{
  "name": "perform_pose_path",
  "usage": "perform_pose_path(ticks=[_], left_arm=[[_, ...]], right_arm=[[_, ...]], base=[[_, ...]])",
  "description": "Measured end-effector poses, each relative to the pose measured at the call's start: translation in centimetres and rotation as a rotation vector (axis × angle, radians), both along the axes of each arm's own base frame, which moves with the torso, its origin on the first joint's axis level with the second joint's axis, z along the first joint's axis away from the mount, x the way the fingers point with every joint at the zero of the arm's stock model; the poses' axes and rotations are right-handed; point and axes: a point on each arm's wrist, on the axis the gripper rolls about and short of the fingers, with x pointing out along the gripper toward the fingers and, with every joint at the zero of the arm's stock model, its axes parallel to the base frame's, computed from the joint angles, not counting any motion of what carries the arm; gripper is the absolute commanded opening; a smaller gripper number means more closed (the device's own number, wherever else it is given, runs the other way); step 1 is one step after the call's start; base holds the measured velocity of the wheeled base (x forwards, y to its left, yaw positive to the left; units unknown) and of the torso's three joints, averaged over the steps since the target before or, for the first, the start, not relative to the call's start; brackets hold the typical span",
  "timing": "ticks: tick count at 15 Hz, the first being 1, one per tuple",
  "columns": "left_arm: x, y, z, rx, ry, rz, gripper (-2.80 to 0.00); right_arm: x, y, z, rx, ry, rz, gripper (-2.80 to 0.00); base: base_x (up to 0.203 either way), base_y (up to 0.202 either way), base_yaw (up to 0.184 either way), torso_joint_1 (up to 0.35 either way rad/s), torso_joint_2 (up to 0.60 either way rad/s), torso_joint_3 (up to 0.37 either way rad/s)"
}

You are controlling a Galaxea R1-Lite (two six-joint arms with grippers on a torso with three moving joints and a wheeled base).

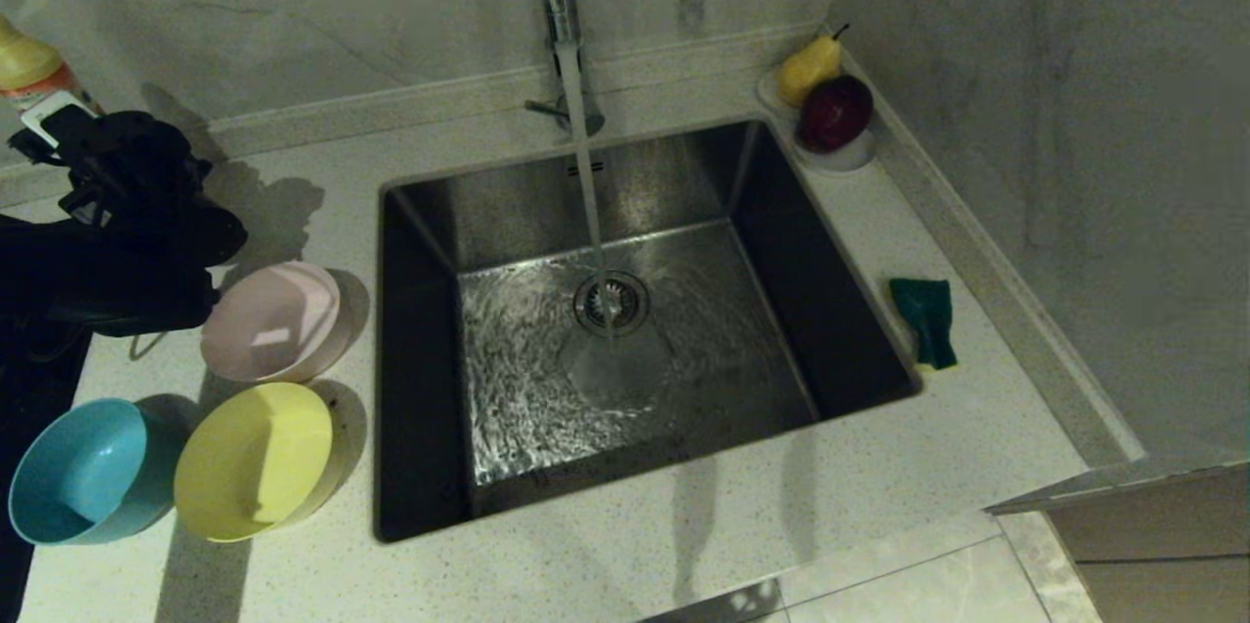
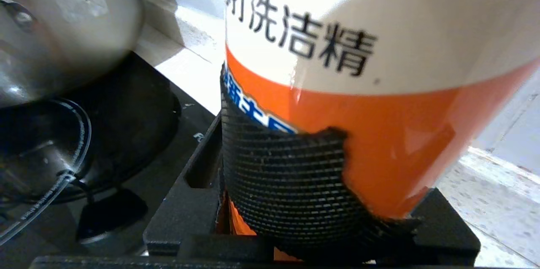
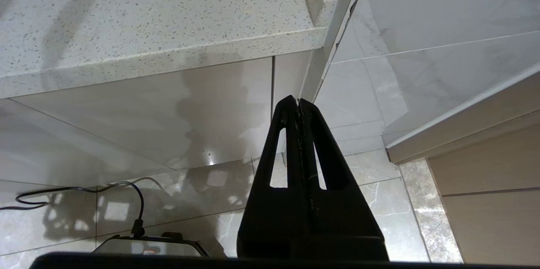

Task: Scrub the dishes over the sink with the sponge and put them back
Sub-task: Place the dish soap on the table

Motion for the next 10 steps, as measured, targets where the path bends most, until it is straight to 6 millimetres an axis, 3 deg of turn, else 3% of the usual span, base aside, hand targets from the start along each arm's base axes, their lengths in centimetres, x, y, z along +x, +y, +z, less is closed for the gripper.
perform_pose_path(ticks=[10], left_arm=[[0.0, 0.1, -1.0, -0.019, -0.048, 0.014, -2.80]], right_arm=[[0.0, 0.0, 0.0, 0.000, 0.000, 0.000, -2.80]], base=[[0.000, 0.000, 0.000, 0.000, 0.00, 0.000]])
